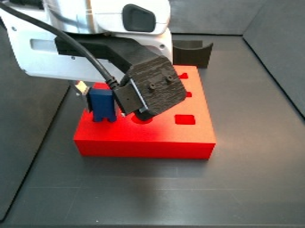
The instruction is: Insert the square-circle object.
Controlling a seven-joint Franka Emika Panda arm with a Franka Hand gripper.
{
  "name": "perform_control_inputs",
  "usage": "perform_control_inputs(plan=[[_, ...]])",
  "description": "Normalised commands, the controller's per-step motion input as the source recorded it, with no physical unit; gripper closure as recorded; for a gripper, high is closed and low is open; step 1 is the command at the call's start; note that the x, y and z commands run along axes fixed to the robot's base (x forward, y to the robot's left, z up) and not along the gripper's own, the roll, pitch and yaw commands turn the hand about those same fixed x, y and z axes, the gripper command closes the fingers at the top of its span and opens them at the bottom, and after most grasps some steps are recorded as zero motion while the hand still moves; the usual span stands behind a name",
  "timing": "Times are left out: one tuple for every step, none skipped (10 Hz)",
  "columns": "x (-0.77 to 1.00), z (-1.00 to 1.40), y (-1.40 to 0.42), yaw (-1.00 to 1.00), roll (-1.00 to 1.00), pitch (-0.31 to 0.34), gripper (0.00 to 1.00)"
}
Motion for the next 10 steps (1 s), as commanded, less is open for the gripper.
perform_control_inputs(plan=[[0.00,-0.62,0.00,0.00,-0.01,-0.316,1.00],[0.00,-0.71,-0.02,-0.02,0.08,-0.147,1.00],[0.08,-0.54,-0.07,-0.07,0.18,0.040,1.00],[0.11,-0.50,-0.06,-0.15,0.20,0.197,1.00],[0.14,-0.41,-0.09,-0.22,0.23,0.284,1.00],[0.17,-0.54,-0.23,-0.13,0.26,0.220,1.00],[0.24,-0.64,-0.24,-0.18,0.26,0.167,1.00],[0.00,-0.85,-0.28,-0.05,0.21,0.000,1.00],[0.00,-0.51,-0.05,0.00,0.07,0.000,1.00],[0.00,0.00,0.00,0.00,0.00,0.000,1.00]])
